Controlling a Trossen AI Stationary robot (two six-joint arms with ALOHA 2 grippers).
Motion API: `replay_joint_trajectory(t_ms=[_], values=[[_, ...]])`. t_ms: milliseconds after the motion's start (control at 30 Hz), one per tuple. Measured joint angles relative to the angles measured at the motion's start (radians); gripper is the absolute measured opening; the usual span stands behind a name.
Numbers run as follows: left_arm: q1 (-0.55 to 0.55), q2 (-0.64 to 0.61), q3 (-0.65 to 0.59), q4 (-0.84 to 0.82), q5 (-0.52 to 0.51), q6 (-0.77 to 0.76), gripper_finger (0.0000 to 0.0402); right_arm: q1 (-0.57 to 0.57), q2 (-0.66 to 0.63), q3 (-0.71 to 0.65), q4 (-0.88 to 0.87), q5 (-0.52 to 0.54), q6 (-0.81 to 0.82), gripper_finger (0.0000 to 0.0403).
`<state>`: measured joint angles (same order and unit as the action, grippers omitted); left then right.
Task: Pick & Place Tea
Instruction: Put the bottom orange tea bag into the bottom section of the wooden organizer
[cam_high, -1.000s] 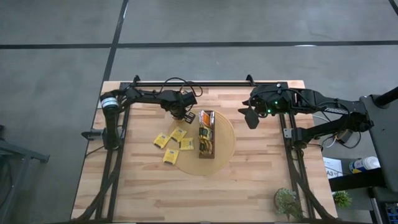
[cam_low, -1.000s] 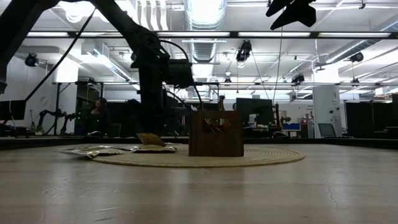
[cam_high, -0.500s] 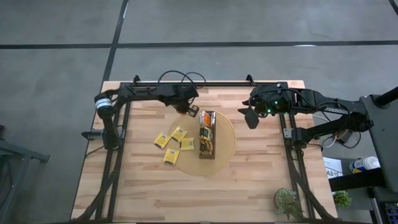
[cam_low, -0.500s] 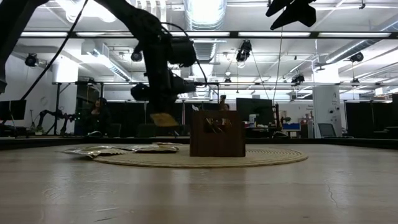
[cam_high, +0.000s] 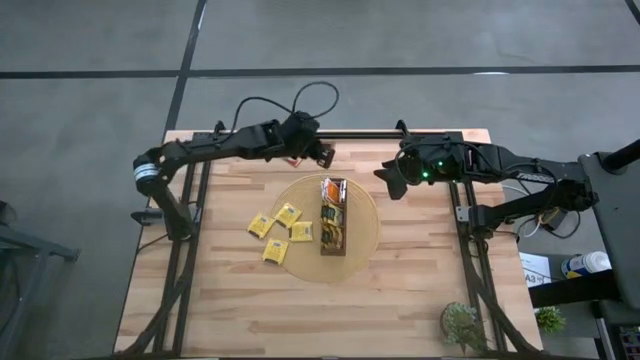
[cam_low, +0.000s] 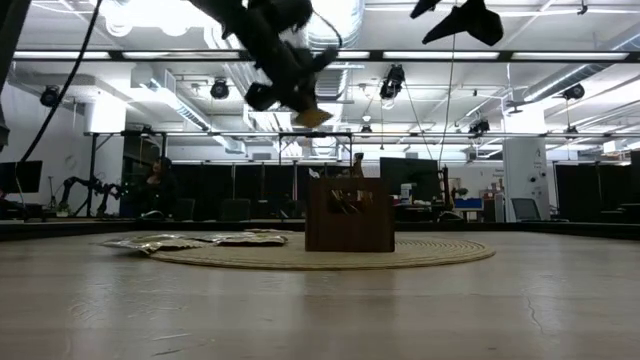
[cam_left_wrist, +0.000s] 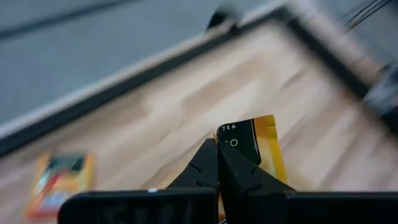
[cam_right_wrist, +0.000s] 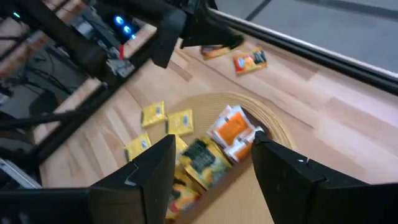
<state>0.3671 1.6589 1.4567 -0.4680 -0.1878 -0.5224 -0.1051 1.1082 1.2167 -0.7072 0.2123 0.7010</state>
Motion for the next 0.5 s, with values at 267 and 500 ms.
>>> replay_joint_trajectory(t_ms=[267, 500], values=[[-0.049, -0.051, -0.002, 0.242, 0.002, 0.084, 0.0000, 0.000, 0.050, -0.003, 0.077, 0.031, 0.058, 0.0205], [-0.112, -0.053, -0.002, 0.356, 0.003, 0.167, 0.0000, 0.000, 0.092, -0.003, 0.181, 0.081, 0.119, 0.0205]])
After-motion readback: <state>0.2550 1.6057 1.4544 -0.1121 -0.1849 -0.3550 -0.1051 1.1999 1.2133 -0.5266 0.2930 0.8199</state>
